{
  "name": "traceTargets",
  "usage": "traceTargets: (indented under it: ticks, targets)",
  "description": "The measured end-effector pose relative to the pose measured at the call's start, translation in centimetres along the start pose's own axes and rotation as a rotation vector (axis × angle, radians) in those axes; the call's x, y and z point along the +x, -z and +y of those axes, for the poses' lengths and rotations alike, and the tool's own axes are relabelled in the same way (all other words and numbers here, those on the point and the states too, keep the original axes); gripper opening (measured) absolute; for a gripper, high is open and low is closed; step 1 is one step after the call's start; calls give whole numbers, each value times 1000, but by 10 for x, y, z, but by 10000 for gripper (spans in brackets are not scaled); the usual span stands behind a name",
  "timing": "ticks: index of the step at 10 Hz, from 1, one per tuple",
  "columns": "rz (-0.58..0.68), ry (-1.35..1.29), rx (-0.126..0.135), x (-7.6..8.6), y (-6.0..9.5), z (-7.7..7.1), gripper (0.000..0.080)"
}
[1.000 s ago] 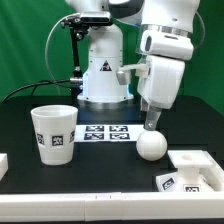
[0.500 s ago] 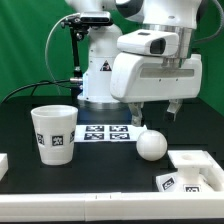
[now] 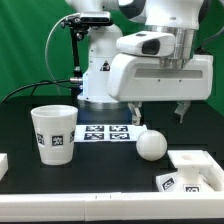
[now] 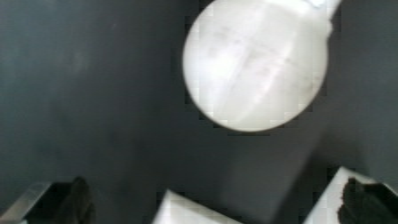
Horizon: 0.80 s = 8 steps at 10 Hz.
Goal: Assemble lamp
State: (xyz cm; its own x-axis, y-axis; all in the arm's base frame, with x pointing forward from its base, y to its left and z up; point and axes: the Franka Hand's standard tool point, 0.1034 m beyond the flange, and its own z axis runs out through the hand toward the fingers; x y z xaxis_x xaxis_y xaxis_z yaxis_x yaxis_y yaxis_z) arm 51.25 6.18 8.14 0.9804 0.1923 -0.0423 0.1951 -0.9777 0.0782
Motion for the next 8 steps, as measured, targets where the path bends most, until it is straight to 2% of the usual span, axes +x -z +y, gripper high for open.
traceTargets:
  ticks: [2, 3, 5, 7, 8]
  targets:
    - [-42, -323, 24, -6, -4, -3, 699]
    - [-66, -442, 72, -7, -7, -6, 699]
    - [-72, -430, 75, -8, -7, -8, 699]
    - [-95, -373, 101, -7, -12, 0, 699]
    - [-162, -346, 103, -10, -12, 1, 699]
